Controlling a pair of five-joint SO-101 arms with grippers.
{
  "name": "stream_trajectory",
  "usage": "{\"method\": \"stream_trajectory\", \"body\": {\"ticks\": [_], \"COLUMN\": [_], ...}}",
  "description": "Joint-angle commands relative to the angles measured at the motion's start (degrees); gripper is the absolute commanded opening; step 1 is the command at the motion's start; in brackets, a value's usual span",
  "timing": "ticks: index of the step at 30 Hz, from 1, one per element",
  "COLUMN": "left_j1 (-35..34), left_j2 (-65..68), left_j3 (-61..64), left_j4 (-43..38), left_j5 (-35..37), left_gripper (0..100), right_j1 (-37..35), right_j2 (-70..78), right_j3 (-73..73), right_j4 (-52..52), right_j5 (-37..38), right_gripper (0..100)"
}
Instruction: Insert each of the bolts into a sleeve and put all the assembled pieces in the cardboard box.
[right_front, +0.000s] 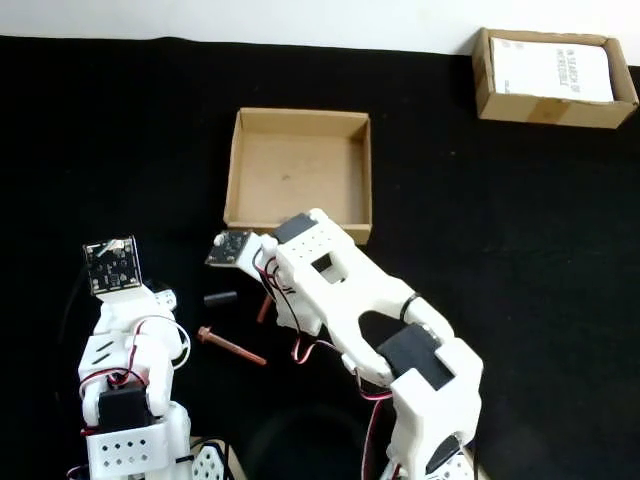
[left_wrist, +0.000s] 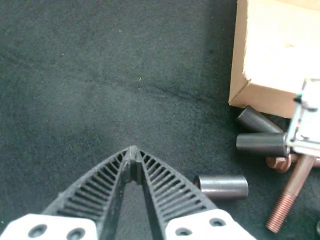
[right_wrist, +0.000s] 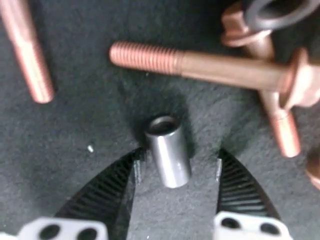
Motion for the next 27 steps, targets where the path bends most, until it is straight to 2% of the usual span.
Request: {"method": "stream_trajectory", "body": {"ticks": [1, 5, 9, 14, 17, 27], "left_j1": [-0.7, -0.7, -0.7, -0.7, -0.7, -0.3], "left_j2": [-0.7, -0.7, -0.7, -0.7, -0.6, -0.1], "left_j3": [0.9, 0.9, 0.9, 0.9, 0.9, 0.9], "left_j4": [-0.2, -0.2, -0.2, -0.2, -0.2, -0.2], "left_j5": [-0.3, -0.3, -0.3, -0.3, -0.3, -0.1], "left_gripper": [1, 1, 1, 1, 1, 1], "right_j1": [0.3, 0.8, 1.9, 3.0, 3.6, 6.5], "right_j2": [1.7, 3.5, 5.0, 5.1, 2.7, -18.2], "right_j3": [-2.1, -2.2, -2.2, -2.2, -5.3, -17.8], "right_j4": [-2.2, -4.5, -7.9, -7.4, -2.2, 12.5], "right_j5": [0.4, 0.4, 0.4, 0.4, -0.3, -17.8], "right_gripper": [20.8, 17.3, 1.3, 0.7, 0.7, 0.7]}}
